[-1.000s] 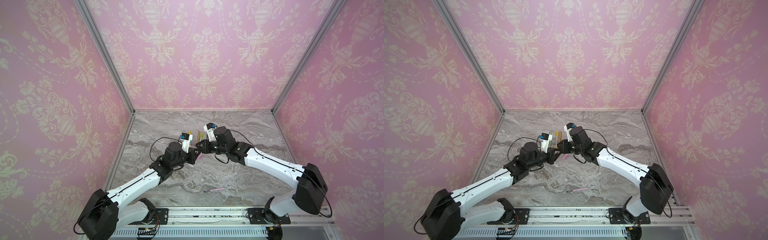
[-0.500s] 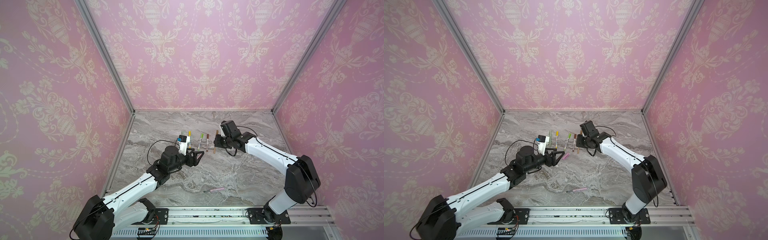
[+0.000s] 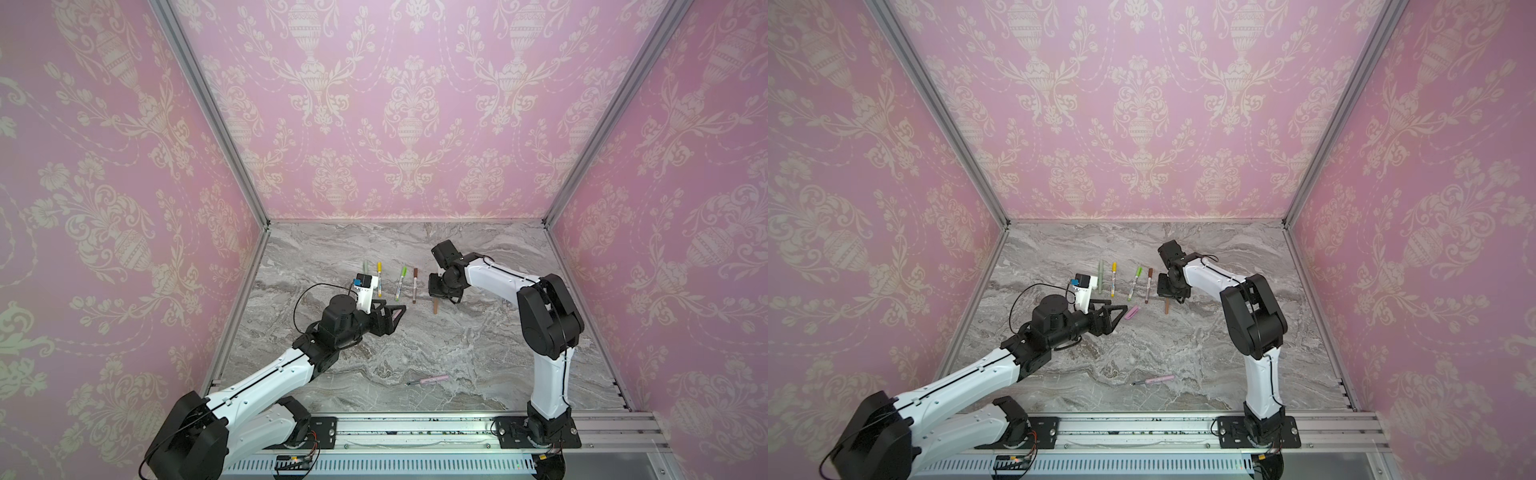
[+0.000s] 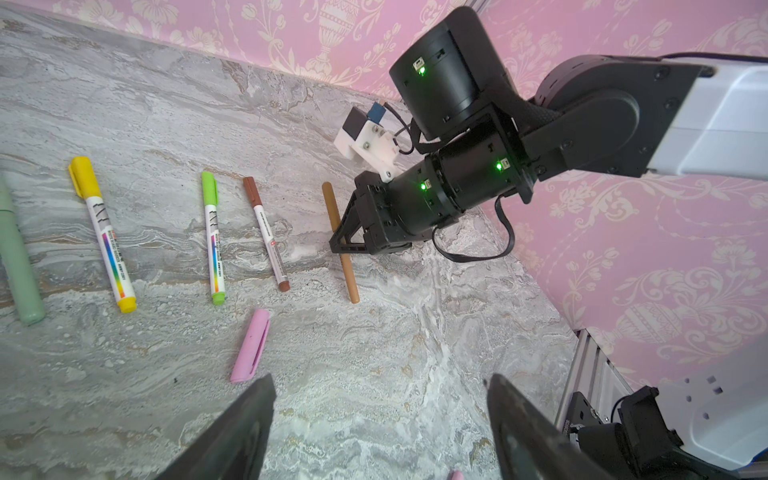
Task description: Insert the pens into the pen caps
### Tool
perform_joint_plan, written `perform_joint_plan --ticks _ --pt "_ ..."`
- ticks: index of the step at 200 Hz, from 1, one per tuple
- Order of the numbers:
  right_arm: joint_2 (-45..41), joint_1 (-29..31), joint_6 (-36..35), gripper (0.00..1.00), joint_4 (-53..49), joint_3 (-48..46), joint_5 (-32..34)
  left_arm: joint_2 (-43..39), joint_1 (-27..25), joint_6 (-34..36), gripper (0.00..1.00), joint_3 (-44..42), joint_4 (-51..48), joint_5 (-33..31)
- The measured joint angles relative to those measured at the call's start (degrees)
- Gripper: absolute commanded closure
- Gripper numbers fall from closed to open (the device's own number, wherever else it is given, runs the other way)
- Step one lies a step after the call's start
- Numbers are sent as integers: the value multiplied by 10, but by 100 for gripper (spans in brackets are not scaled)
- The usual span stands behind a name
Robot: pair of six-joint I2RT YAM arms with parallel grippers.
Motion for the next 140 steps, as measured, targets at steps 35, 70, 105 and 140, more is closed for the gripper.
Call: perform_joint_plan --ticks 35,70,105,140 --pt "35 -10 -2 87 -5 39 -6 0 0 1 17 -3 0 0" --pt "59 -17 -6 70 -8 61 -9 0 0 1 17 -3 0 0" --pt "59 -18 -7 61 -4 62 -13 0 0 1 17 -3 0 -1" --pt "-25 -13 -9 57 35 -24 -30 -3 0 2 15 -3 -2 -18"
